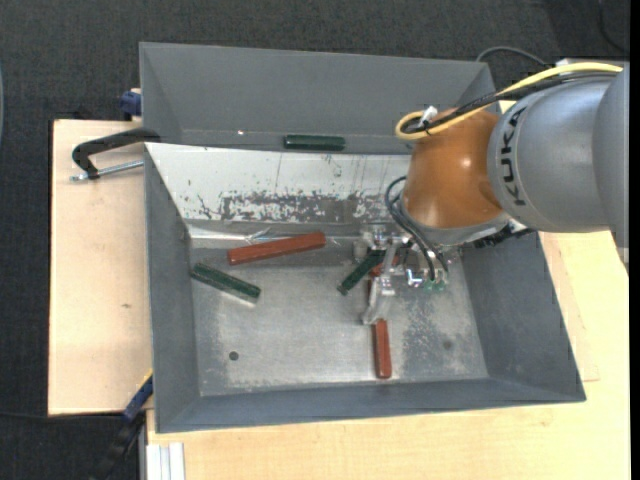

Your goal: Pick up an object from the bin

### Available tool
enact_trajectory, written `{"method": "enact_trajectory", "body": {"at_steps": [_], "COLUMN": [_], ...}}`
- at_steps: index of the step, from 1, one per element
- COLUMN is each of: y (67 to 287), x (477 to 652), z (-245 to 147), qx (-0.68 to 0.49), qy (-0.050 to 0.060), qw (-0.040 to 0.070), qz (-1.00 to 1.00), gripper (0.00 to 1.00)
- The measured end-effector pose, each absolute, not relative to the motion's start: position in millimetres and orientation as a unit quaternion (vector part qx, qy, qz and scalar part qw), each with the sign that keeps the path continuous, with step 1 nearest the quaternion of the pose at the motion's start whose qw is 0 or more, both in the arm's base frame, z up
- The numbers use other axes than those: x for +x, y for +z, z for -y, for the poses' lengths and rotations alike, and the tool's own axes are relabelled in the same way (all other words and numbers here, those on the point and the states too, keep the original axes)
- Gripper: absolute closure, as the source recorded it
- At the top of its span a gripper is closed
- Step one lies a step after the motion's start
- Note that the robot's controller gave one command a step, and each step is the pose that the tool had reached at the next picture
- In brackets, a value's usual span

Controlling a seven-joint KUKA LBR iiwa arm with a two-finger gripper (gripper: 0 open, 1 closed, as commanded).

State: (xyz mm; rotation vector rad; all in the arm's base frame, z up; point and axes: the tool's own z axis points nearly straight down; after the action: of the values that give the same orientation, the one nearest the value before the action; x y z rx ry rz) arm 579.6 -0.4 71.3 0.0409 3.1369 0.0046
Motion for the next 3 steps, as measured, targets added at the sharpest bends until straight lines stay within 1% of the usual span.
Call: {"method": "enact_trajectory", "body": {"at_steps": [1, 2, 3], "y": [94.5, 94.4, 94.4], "x": [579.0, 578.9, 578.9], "z": [19.1, 19.1, 19.1], "qx": [-0.031, -0.031, -0.031], "qy": [0.001, 0.001, 0.001], "qw": [0.001, 0.001, 0.001], "qz": [-1.000, -1.000, -1.000], "gripper": [1.00, 0.00, 0.00]}}
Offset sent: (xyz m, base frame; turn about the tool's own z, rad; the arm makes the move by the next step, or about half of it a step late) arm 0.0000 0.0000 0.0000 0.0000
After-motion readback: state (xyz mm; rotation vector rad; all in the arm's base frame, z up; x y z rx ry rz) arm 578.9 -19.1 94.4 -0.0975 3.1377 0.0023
